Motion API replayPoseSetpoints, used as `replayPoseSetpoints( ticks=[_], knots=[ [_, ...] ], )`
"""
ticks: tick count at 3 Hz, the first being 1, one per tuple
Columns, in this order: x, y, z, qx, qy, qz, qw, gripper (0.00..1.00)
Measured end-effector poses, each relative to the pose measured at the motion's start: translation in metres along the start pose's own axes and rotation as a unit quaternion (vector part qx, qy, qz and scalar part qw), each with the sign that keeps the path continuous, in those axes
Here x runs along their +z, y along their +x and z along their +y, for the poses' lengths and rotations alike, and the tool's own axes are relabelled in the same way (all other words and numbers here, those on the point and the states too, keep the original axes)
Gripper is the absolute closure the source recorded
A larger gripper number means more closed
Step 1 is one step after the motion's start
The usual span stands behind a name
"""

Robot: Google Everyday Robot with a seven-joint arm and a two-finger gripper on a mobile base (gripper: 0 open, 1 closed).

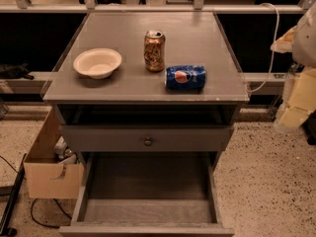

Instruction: Place pepsi can into middle drawer

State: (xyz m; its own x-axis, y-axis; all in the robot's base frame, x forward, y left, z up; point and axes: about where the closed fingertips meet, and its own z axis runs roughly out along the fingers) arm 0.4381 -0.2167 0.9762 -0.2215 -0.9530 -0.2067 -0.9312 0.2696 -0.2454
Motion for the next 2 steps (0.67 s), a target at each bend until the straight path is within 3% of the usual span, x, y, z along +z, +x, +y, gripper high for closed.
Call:
replayPoseSetpoints(
  ticks=[1, 2],
  knots=[
    [0.0, 0.0, 0.0, 0.0, 0.0, 0.0, 1.0, 0.0],
    [-0.0019, 0.0021, -0.0027, 0.005, -0.003, -0.029, 0.9996, 0.0]
  ],
)
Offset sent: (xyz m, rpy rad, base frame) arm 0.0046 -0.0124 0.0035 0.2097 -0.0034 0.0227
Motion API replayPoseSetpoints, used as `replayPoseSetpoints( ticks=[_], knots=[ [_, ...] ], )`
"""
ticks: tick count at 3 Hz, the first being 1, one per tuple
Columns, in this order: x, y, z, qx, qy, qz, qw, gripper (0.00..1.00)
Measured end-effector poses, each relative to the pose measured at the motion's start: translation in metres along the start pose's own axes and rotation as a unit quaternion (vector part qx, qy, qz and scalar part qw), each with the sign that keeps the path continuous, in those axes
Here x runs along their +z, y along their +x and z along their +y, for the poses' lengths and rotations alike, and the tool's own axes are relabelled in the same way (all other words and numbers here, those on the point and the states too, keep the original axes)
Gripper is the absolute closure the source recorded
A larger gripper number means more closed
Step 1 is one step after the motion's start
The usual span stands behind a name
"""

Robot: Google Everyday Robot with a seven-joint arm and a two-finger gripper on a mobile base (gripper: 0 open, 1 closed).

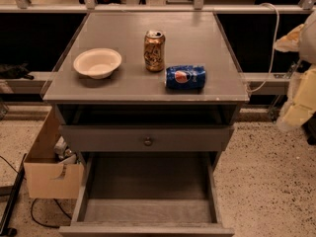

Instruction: Place pepsi can into middle drawer

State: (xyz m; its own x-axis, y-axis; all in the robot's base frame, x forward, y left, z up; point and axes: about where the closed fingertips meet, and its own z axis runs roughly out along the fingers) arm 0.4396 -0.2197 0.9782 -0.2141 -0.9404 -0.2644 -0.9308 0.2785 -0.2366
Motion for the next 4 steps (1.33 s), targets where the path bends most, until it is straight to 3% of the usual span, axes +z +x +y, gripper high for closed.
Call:
replayPoseSetpoints(
  ticks=[1, 2, 3, 4],
  knots=[
    [0.006, -0.008, -0.023, -0.003, -0.004, -0.082, 0.9966, 0.0],
    [0.024, -0.045, -0.053, -0.044, -0.015, -0.15, 0.9876, 0.0],
    [0.043, -0.089, -0.078, -0.091, -0.03, -0.193, 0.9765, 0.0],
    [0.093, -0.138, -0.1, -0.092, -0.065, -0.191, 0.9751, 0.0]
  ],
)
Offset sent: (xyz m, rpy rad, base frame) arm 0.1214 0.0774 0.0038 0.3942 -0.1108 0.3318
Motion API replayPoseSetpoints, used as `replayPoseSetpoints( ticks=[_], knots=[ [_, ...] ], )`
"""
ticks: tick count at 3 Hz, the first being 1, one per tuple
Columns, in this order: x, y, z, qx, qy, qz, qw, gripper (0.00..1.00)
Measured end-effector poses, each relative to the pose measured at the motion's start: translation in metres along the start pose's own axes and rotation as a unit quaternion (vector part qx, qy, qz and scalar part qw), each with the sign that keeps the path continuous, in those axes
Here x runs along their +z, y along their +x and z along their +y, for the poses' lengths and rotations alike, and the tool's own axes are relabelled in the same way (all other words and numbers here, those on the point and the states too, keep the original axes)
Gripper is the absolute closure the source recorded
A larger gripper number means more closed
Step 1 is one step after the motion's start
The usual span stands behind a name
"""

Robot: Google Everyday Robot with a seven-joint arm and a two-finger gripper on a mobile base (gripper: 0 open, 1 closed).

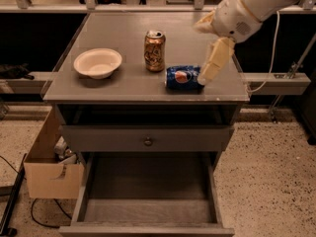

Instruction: Place pepsi can into middle drawer

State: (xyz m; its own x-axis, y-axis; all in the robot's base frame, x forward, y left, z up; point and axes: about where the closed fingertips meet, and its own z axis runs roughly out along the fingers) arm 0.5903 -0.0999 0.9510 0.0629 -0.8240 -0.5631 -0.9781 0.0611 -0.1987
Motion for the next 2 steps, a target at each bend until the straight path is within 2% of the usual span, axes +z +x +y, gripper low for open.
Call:
replayPoseSetpoints(
  ticks=[1, 2],
  knots=[
    [0.0348, -0.0021, -0.0187, 0.059, -0.018, 0.015, 0.998, 0.0],
    [0.0378, -0.0042, -0.0192, 0.07, -0.019, 0.014, 0.9973, 0.0]
  ],
)
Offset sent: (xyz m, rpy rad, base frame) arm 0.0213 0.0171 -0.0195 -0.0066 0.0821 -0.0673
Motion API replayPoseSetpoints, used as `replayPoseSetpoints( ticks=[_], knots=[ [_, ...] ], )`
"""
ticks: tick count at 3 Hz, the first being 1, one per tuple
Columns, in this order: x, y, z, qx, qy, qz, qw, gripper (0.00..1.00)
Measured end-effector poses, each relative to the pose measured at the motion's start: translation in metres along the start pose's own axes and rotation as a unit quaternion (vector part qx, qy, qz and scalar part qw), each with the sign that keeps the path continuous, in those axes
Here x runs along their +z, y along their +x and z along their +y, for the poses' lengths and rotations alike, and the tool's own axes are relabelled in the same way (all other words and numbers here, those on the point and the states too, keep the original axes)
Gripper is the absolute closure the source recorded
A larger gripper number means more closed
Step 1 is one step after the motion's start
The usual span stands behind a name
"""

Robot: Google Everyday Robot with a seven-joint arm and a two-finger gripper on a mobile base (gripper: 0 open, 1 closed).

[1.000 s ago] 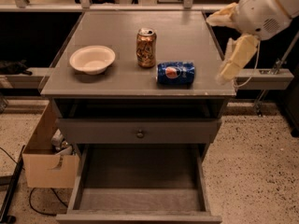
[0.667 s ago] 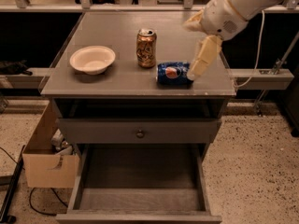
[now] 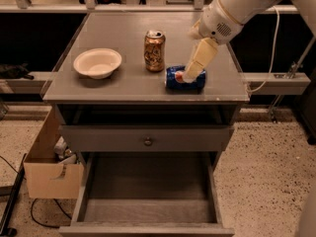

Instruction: Place pepsi can into middle drawer

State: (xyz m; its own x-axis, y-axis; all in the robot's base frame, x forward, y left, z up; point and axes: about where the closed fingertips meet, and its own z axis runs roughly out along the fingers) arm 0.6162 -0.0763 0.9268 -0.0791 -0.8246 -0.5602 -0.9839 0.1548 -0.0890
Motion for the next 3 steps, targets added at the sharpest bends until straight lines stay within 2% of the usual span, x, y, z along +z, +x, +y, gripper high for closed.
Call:
replayPoseSetpoints(
  ticks=[2, 3],
  knots=[
    [0.003, 0.032, -0.005, 0.009, 0.025, -0.047, 0.9985, 0.0],
    [0.01, 0.045, -0.008, 0.006, 0.028, -0.048, 0.9984, 0.0]
  ],
)
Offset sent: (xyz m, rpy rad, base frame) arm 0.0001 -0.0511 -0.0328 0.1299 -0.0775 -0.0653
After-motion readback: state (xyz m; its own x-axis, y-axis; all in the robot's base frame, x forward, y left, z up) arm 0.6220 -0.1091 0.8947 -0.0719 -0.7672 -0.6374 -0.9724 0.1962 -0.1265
